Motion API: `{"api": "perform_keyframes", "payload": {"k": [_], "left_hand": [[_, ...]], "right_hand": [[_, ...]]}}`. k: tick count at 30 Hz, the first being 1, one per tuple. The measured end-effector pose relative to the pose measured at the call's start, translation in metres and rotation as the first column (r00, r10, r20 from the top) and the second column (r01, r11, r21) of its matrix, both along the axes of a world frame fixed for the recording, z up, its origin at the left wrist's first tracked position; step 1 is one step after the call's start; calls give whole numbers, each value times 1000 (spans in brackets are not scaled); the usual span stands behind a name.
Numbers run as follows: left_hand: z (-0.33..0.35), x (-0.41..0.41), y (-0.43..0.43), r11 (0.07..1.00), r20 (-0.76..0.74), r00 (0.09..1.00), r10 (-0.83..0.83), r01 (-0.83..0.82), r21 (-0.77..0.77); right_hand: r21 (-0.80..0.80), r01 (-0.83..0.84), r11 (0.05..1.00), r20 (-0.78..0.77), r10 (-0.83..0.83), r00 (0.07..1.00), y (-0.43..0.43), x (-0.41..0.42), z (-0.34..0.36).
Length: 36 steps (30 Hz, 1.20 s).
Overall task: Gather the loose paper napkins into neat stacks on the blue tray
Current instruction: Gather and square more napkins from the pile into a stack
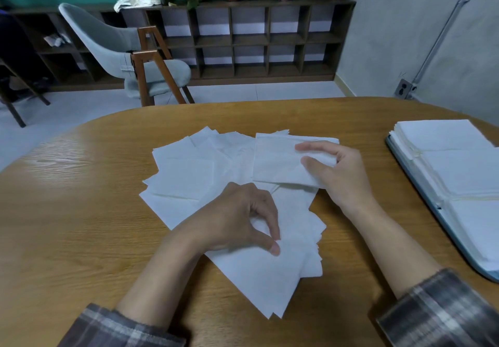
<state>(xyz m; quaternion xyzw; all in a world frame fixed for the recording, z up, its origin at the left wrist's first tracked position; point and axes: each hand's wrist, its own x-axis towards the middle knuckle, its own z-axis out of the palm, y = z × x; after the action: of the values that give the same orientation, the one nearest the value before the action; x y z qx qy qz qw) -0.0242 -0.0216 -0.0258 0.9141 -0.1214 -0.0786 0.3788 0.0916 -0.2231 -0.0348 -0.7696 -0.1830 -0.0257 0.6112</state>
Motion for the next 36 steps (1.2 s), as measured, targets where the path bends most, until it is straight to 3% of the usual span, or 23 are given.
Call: {"api": "perform_keyframes", "payload": {"k": [7,11,15,19,26,29,32,36], "left_hand": [[12,-1,3,941,28,985,173,-157,-299],[13,-1,-1,857,73,955,289,-224,-464],[11,2,0,758,106,907,408,-272,-593],[9,3,2,748,113,877,468,-325,-579],[8,4,3,814,111,881,460,-369,-448],[8,3,3,861,59,914,402,-356,-363],[9,1,2,881,19,954,299,-268,-390],[11,-1,2,892,216,918,331,-230,-389]], "right_hand": [[-4,-91,996,22,91,996,1,-3,2],[44,-193,980,16,192,981,1,-7,7],[186,-302,935,-136,329,934,0,-7,6],[205,-420,884,-121,449,885,-1,-11,10],[95,-344,934,-83,351,932,0,-14,15],[26,-284,958,-66,285,956,-2,-11,16],[18,-261,965,-34,261,965,-3,-11,20],[80,-204,976,-36,207,978,-3,-10,23]]}}
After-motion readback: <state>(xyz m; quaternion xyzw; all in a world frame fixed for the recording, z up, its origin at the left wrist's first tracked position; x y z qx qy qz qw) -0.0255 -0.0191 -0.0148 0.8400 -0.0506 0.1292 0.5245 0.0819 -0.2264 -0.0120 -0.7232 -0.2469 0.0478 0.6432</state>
